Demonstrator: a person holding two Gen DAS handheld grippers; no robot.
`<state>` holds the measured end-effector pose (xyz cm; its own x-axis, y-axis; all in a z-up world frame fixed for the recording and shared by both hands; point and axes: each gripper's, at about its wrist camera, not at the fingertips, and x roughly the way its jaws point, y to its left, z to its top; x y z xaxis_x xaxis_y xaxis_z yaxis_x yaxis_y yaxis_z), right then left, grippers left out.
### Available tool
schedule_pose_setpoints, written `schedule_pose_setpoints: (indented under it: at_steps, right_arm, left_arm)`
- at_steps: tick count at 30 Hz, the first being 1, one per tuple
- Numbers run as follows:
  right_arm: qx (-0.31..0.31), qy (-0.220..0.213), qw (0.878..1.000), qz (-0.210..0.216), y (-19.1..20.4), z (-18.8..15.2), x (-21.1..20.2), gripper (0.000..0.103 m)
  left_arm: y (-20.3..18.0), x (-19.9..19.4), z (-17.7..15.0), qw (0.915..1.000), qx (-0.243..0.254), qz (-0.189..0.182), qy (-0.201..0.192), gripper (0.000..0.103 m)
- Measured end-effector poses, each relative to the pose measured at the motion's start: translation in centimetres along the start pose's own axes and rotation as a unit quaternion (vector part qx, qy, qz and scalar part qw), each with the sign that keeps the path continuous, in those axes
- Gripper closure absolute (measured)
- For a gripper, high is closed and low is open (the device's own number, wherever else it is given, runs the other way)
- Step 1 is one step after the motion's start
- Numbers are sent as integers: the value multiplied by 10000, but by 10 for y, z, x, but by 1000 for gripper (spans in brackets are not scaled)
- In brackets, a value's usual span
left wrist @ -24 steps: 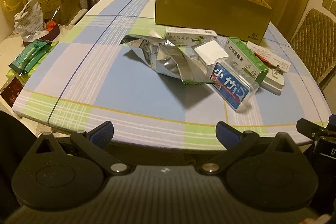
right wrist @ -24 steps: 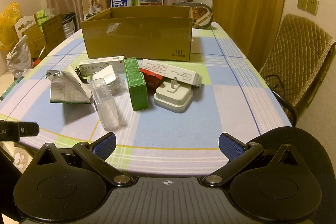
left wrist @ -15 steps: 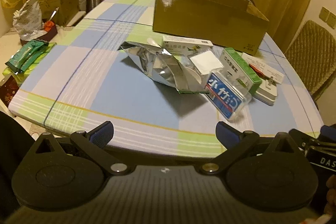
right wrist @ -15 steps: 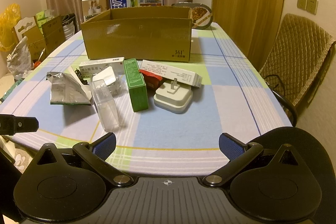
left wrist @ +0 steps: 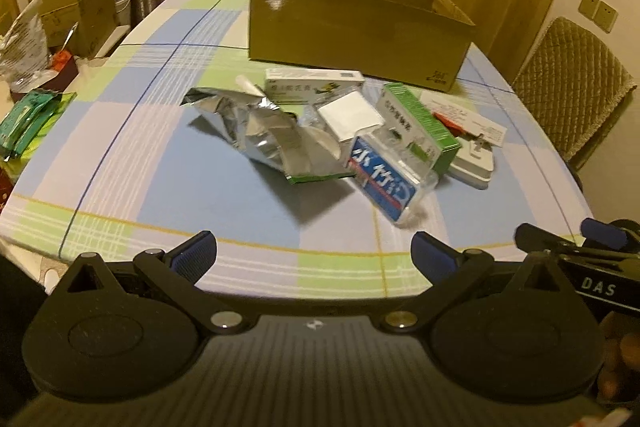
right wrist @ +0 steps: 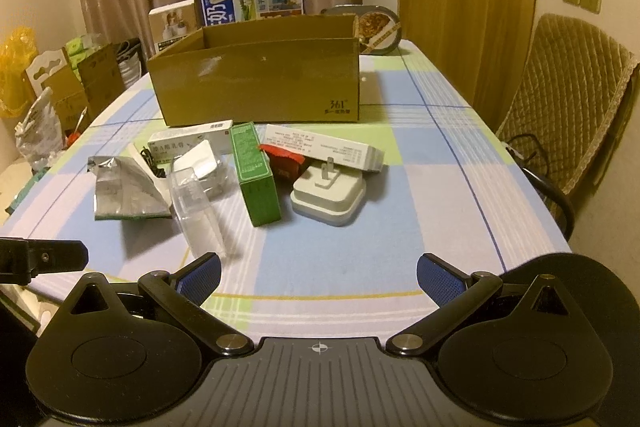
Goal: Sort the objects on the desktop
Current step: 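Move both tools toward the items in front of the cardboard box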
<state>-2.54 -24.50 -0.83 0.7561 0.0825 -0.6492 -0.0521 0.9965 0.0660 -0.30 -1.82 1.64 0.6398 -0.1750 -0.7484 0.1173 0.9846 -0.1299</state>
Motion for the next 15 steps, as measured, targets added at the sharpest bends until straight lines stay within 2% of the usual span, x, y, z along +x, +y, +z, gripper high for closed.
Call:
schedule_pose_setpoints:
  at_steps: [8,15]
  right_arm:
    - [48,12,9999,-119,-14,10,14,2]
    - [128,92,9998,-77,-27,18,35,2]
  left_arm:
    - [-18,12,10,9996,210,-132,-117,2]
    - [-38,31,17,9986,454,-234,-100,7]
